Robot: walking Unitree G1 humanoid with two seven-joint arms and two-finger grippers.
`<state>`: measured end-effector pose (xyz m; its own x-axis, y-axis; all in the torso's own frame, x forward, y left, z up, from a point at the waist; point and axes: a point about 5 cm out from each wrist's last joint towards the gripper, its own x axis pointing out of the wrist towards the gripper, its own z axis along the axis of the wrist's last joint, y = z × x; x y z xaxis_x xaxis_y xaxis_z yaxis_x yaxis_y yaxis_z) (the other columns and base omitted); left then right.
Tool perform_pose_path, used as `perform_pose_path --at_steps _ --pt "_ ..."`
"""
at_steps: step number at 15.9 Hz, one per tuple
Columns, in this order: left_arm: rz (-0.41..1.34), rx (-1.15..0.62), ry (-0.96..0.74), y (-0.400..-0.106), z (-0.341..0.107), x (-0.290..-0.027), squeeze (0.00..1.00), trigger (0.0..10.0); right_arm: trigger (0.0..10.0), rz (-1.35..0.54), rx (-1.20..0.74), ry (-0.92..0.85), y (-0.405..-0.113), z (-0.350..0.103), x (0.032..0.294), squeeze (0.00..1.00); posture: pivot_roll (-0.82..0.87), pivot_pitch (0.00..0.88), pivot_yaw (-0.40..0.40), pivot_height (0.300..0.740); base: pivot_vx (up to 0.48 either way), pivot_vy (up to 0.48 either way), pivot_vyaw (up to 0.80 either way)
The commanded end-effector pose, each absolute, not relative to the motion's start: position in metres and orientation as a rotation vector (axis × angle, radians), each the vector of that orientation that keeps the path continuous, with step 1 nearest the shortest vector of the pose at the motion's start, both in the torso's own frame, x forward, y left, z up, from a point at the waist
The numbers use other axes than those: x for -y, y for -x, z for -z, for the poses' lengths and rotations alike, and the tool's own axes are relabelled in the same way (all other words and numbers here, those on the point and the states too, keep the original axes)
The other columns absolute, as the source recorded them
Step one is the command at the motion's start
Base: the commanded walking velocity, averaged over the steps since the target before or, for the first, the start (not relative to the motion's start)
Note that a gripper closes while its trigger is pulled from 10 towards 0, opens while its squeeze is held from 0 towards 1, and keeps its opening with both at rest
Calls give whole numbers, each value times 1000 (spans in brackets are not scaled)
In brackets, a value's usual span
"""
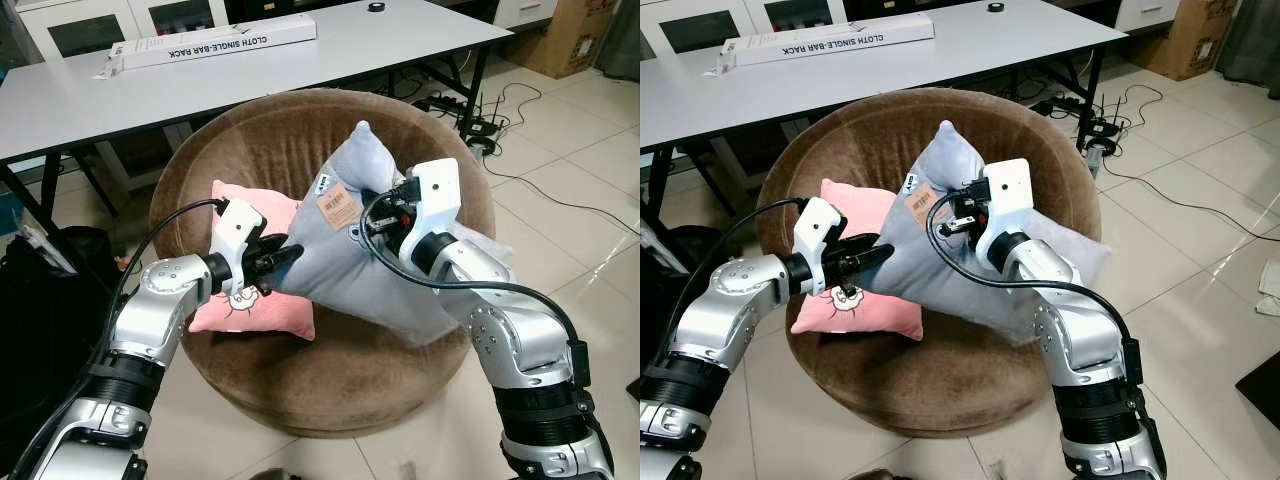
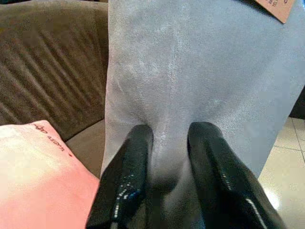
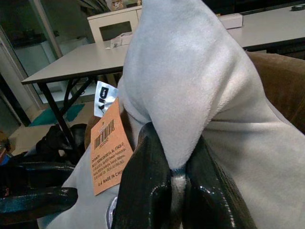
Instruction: Move the pillow to the sofa from floor
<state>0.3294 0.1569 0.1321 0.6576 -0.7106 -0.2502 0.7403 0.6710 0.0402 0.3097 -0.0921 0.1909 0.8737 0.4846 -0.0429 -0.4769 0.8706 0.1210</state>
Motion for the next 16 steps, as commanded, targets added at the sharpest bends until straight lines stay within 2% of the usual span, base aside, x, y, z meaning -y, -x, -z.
perform_pose_path --at_steps 1,5,6,16 --pt "815 -218 -150 -333 -135 -160 0 0 10000 -542 6 -122 -308 -210 88 0 -42 0 99 740 0 0 0" --pt "808 -206 -142 -334 -137 -161 0 0 10000 -556 2 -139 -307 -209 88 0 -42 0 99 740 0 0 0" --pt "799 -194 -138 -336 -140 -161 0 0 10000 -576 6 -165 -306 -209 87 1000 -45 0 101 740 0 0 0" --pt "684 -101 -74 -351 -151 -157 0 0 10000 -632 -23 -176 -301 -199 93 1000 -53 0 113 740 0 0 0"
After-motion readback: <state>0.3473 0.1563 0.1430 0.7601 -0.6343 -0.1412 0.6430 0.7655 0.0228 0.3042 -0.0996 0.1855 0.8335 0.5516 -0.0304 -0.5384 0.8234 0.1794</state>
